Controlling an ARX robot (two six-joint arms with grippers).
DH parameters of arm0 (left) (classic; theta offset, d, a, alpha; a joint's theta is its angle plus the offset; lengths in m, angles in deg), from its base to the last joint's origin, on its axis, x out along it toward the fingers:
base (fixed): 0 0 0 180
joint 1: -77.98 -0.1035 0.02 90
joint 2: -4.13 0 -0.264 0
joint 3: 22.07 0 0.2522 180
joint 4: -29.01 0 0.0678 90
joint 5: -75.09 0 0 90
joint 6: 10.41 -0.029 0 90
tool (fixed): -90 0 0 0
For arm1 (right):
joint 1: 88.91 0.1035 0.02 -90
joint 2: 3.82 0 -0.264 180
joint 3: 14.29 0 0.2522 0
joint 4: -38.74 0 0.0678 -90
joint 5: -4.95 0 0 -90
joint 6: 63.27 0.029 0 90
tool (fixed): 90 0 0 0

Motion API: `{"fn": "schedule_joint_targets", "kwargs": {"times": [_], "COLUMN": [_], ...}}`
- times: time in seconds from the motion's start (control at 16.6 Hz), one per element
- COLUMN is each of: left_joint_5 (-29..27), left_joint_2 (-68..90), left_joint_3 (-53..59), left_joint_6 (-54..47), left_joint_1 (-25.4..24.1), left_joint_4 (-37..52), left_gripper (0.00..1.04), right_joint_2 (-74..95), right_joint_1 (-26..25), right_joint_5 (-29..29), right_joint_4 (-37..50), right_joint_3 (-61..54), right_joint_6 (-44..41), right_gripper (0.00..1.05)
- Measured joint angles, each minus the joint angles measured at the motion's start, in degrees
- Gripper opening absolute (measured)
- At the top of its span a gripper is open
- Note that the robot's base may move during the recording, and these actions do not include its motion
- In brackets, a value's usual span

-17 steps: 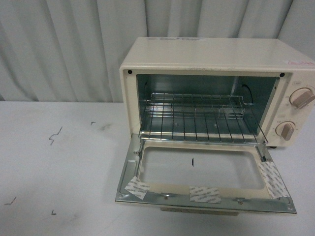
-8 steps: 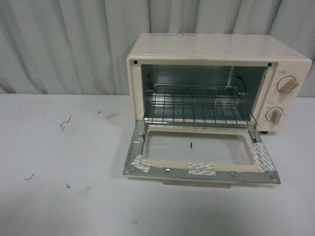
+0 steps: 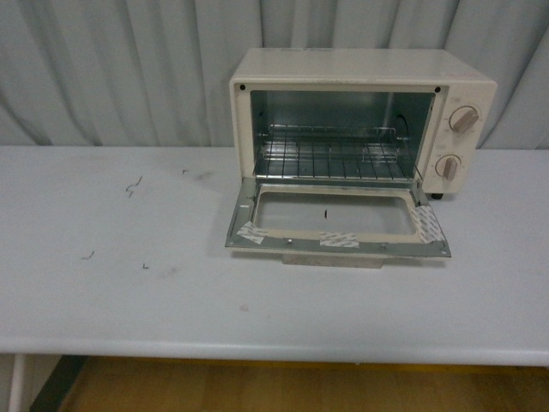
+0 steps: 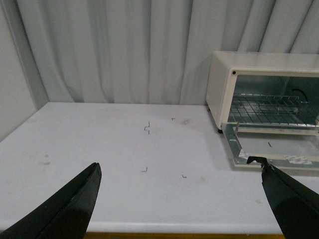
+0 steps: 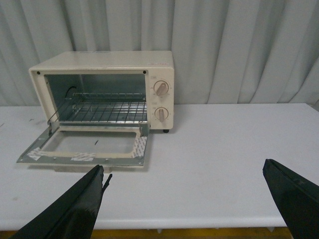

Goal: Open oven

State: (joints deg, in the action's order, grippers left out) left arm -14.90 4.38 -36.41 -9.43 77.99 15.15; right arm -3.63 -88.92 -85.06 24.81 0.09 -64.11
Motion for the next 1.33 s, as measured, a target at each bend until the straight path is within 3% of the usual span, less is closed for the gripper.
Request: {"fn": "schedule_joint_targets", "kwargs": {"times": [1.33], "left_joint_5": [-0.02], "left_joint_2": [0.00], "left_joint_3": [0.00], "left_joint_6": [0.02], "left_joint_1": [0.04], "left_joint_4": [-0.07], "left_gripper": [0.98], "right_joint_2": [-0.04], "right_joint_1": [0.00], "right_joint_5": [0.00], "right_joint_4": [0.02], "right_joint_3": [0.00], "right_joint_6": [0.00], "right_gripper": [0.98]}}
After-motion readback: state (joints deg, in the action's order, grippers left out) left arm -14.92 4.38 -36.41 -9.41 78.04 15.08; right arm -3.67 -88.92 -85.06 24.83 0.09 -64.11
